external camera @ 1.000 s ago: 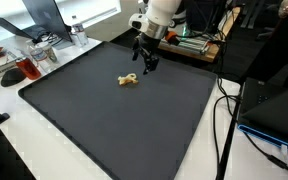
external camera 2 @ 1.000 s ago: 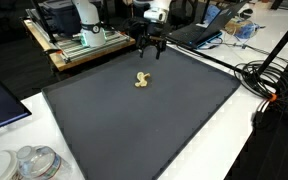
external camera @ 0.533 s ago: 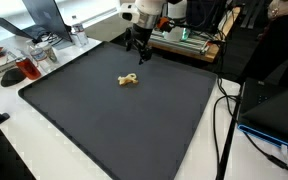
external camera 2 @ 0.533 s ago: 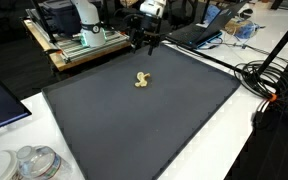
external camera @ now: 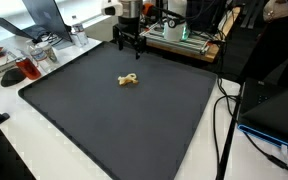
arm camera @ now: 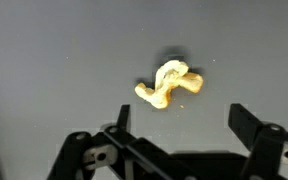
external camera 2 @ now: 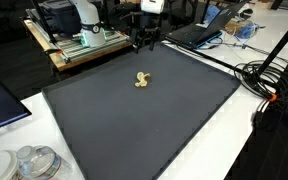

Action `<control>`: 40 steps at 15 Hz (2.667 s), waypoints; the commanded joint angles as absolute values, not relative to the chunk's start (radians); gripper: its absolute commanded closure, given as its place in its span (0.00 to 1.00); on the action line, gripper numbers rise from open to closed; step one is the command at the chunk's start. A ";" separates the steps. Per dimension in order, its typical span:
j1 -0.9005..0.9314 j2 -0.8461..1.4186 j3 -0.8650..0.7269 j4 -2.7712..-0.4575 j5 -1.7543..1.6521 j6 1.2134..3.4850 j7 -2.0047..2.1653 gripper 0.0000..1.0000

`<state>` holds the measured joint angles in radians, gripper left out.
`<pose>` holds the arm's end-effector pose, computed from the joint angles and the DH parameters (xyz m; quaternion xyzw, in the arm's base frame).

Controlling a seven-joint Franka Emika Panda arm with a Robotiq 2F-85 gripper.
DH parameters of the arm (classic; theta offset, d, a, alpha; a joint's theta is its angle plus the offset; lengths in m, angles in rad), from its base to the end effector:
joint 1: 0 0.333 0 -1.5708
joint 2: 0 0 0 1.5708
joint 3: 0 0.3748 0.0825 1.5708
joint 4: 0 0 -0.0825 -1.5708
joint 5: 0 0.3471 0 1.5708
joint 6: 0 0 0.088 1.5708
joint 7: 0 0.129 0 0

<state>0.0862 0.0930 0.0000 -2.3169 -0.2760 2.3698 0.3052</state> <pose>0.4926 0.0352 0.3636 0.9953 -0.0083 -0.0012 0.0960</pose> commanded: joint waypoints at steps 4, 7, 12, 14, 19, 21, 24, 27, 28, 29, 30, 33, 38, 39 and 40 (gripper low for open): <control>-0.025 0.155 -0.001 -2.217 0.025 2.318 -0.191 0.00; -0.073 0.192 -0.001 -2.185 0.132 2.292 -0.371 0.00; -0.150 0.259 0.009 -2.169 0.243 2.337 -0.593 0.00; -0.189 0.288 0.018 -2.172 0.308 2.349 -0.702 0.00; -0.281 0.357 0.035 -2.167 0.484 2.355 -0.977 0.00; -0.310 0.380 0.042 -2.167 0.546 2.364 -1.074 0.00; -0.354 0.402 0.057 -2.175 0.661 2.380 -1.230 0.00; -0.372 0.396 0.058 -2.214 0.787 2.406 -1.390 0.00; -0.371 0.391 0.055 -2.235 0.828 2.421 -1.439 0.00; -0.369 0.387 0.051 -2.251 0.869 2.431 -1.486 0.00; -0.364 0.380 0.047 -2.275 0.911 2.448 -1.534 0.00; -0.355 0.356 0.037 -2.343 1.050 2.490 -1.690 0.00; -0.293 0.299 0.016 -2.456 1.217 2.594 -1.894 0.00; -0.279 0.283 0.017 -2.477 1.255 2.615 -1.934 0.00; -0.260 0.267 0.017 -2.496 1.288 2.637 -1.968 0.00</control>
